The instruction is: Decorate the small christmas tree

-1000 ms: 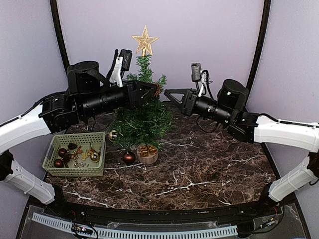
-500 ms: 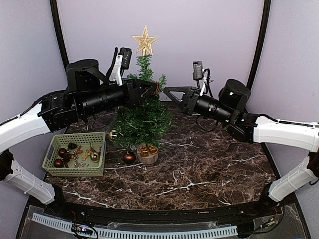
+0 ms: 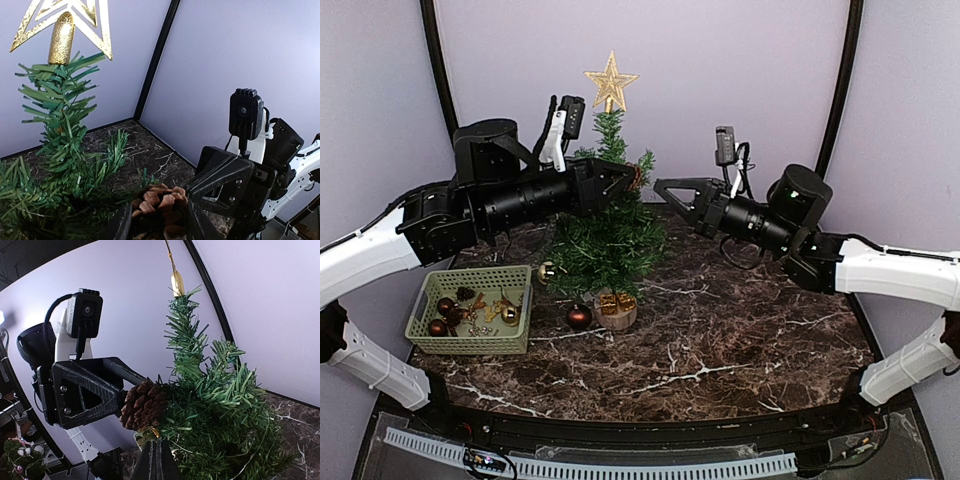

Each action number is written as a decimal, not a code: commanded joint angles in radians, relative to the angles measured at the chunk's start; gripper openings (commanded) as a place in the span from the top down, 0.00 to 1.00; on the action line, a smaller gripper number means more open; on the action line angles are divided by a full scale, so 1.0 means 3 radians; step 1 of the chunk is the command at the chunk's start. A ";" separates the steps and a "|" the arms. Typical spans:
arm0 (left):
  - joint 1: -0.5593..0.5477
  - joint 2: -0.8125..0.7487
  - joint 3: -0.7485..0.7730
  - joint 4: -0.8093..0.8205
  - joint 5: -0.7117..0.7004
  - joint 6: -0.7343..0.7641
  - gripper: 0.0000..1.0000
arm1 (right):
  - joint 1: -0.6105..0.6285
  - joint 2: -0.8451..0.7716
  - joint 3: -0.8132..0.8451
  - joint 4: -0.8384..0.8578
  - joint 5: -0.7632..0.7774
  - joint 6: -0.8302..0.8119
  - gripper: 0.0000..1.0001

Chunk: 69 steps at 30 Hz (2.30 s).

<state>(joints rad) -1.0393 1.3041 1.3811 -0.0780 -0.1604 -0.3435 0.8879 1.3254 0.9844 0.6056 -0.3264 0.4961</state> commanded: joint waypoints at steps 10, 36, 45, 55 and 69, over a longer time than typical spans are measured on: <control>-0.0019 -0.0223 -0.0196 0.0247 -0.0017 -0.0059 0.63 | -0.0013 -0.0117 -0.0165 0.0278 0.0087 0.0111 1.00; -0.0018 -0.0169 -0.0148 0.0250 0.0102 -0.0050 0.63 | -0.0013 0.0076 0.0011 0.0339 -0.0139 0.0123 1.00; -0.0018 -0.0138 -0.0094 0.0226 0.0019 -0.0024 0.63 | -0.0011 0.0099 0.0079 0.0264 0.0004 0.0061 1.00; -0.0018 -0.0055 0.0010 0.0146 -0.0035 0.0012 0.63 | -0.0034 0.0193 0.0193 0.0138 0.0099 0.0026 1.00; -0.0013 -0.0026 0.0044 0.0047 -0.0197 0.0033 0.63 | -0.0075 0.0256 0.0231 0.0151 0.0143 0.0041 1.00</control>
<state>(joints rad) -1.0409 1.2999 1.3590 -0.0612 -0.1864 -0.3485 0.8749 1.3907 1.0134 0.6270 -0.2913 0.5110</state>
